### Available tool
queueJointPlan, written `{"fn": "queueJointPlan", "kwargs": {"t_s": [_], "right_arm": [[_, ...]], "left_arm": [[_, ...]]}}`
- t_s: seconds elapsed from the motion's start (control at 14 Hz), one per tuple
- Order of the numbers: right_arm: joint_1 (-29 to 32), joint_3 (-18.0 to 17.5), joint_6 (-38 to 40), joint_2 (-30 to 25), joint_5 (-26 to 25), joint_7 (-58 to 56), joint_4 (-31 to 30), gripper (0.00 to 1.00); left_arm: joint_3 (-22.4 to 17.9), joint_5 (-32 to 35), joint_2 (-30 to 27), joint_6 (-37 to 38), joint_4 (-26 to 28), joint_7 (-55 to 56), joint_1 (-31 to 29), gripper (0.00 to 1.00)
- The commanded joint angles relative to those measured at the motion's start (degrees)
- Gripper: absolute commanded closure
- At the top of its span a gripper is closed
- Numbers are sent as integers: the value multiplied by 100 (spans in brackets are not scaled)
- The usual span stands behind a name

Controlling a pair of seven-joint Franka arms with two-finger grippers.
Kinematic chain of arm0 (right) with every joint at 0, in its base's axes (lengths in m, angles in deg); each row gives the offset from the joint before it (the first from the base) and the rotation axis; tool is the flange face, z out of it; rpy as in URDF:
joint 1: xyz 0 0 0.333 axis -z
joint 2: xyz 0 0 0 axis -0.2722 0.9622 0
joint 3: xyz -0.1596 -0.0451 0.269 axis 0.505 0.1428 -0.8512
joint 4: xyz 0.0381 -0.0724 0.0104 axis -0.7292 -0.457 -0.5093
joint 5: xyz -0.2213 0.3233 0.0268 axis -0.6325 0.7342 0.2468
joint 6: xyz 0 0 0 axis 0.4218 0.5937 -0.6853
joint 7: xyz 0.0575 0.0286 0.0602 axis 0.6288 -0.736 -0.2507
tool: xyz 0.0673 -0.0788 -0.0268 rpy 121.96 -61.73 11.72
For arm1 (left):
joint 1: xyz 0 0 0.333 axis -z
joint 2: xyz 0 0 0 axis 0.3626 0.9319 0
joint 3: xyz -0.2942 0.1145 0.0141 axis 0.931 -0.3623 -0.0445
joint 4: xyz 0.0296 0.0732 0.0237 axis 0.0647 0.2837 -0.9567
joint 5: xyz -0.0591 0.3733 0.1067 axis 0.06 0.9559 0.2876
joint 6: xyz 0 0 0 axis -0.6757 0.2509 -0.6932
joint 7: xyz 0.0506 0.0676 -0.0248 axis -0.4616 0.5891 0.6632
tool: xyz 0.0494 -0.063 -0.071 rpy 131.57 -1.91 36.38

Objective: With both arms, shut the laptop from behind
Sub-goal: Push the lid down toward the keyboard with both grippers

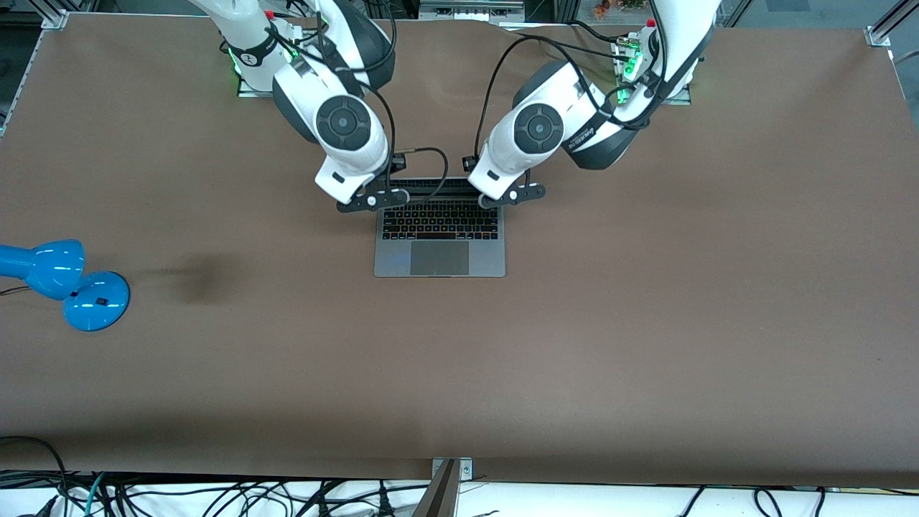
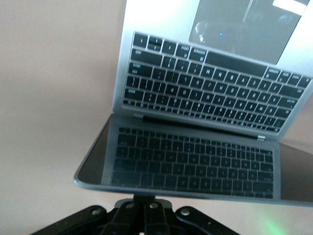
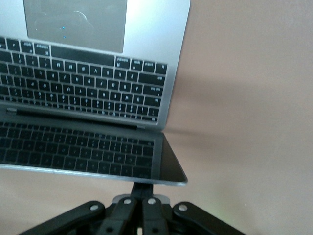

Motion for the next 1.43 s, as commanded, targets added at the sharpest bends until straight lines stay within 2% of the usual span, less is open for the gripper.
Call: {"fn": "queueJointPlan", "kwargs": {"t_s": [0.0,0.36,0.71,1.14,1.36], "right_arm": [[3,4,-42,592,-312,-1,568,100],[3,100,-69,1163,-726,-9,1079,100],[3,284,-710,1701,-1034,-36,1176,100],[3,417,-973,2157,-1420,-71,1378,100],[3,425,-1237,2316,-1447,-71,1378,100]], "left_arm": [[2,261,450,48,-496,-75,-12,100],[-121,656,995,48,-1015,-57,6,100],[-253,796,1153,13,-1033,-22,58,100],[-323,1368,1654,-601,-1042,-13,58,100],[-428,1552,1882,-883,-1042,-31,67,100]]}}
